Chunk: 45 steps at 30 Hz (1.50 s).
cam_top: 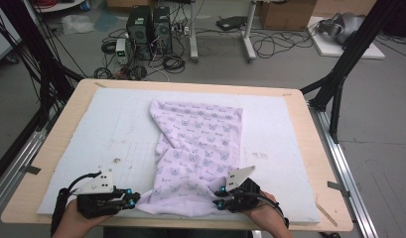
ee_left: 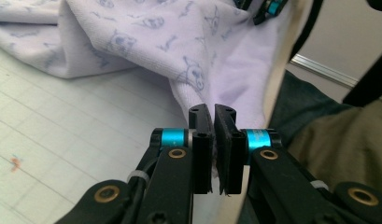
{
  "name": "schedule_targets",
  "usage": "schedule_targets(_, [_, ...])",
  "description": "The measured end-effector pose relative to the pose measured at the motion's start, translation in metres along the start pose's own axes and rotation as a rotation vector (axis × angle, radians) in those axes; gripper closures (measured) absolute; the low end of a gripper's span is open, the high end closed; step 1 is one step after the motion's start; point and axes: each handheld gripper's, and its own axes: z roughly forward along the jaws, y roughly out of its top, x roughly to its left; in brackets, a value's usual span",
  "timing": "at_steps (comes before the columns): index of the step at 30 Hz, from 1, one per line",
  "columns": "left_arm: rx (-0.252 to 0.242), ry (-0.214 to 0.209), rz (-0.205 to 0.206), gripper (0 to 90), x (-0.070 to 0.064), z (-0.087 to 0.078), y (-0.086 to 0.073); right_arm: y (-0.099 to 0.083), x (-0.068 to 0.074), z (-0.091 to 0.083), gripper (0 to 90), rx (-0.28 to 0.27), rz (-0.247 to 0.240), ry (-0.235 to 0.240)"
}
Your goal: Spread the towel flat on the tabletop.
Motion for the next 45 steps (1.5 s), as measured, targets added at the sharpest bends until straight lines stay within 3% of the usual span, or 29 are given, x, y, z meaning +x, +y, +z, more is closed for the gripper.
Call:
schedule_targets(4, [-0.025, 0.018, -0.021, 70.7, 0.015, 0.008, 0.005, 0.004, -0.005, -0.021, 65.9, -0.083, 0.021, -0.052])
schedule_targets(8, [-0.016, 0.01, -0.021, 69.9, 0.032, 0.03, 0.012, 0.004, -0.017, -0.029, 63.0, -0.109, 0.051, -0.106])
schedule_targets(11, [0.04, -0.004, 0.001, 75.0, 0.041, 0.057, 0.012, 0.002, -0.021, -0.02, 61.8, -0.08, 0.045, -0.11])
schedule_targets(14, [0.082, -0.047, 0.0, 73.7, 0.044, 0.075, 0.01, -0.004, -0.023, -0.008, 61.5, -0.023, 0.036, -0.109])
schedule_targets(17, [0.098, -0.075, -0.003, 68.3, 0.04, 0.085, 0.01, -0.007, -0.022, -0.006, 62.4, -0.019, 0.038, -0.114])
schedule_targets(20, [0.096, -0.089, -0.002, 74.9, 0.039, 0.088, 0.011, -0.009, -0.022, -0.004, 73.0, -0.027, 0.04, -0.121])
schedule_targets(22, [0.099, -0.077, 0.012, 80.5, 0.036, 0.087, 0.012, -0.009, -0.023, -0.005, 84.2, -0.025, 0.046, -0.108])
schedule_targets(25, [0.081, -0.039, 0.016, 82.8, 0.033, 0.078, 0.011, -0.008, -0.019, -0.008, 87.0, -0.02, 0.036, -0.083])
schedule_targets(27, [0.049, -0.027, 0.0, 83.0, 0.03, 0.066, 0.009, -0.008, -0.013, -0.012, 87.1, -0.028, 0.027, -0.081])
schedule_targets(32, [0.001, 0.029, 0.011, 83.0, 0.015, 0.02, 0.002, -0.008, 0.006, -0.024, 87.2, -0.05, 0.007, -0.066])
schedule_targets(35, [-0.018, 0.031, 0.012, 83.0, 0.003, 0.001, -0.003, -0.01, 0.02, -0.031, 87.2, -0.068, 0.004, -0.041])
schedule_targets(37, [-0.029, -0.001, 0.006, 82.2, -0.005, -0.006, -0.005, -0.009, 0.031, -0.035, 87.1, -0.082, -0.001, -0.004])
schedule_targets(39, [-0.032, -0.003, 0.01, 75.7, -0.007, -0.008, -0.006, -0.006, 0.04, -0.04, 83.8, -0.088, -0.022, 0.019])
schedule_targets(41, [-0.033, 0.027, 0.0, 64.8, -0.001, -0.007, -0.005, -0.001, 0.041, -0.045, 79.0, -0.105, -0.025, 0.022])
schedule_targets(45, [-0.039, 0.065, -0.033, 62.6, 0.023, 0.007, -0.003, 0.007, 0.025, -0.047, 69.5, -0.13, -0.015, -0.033])
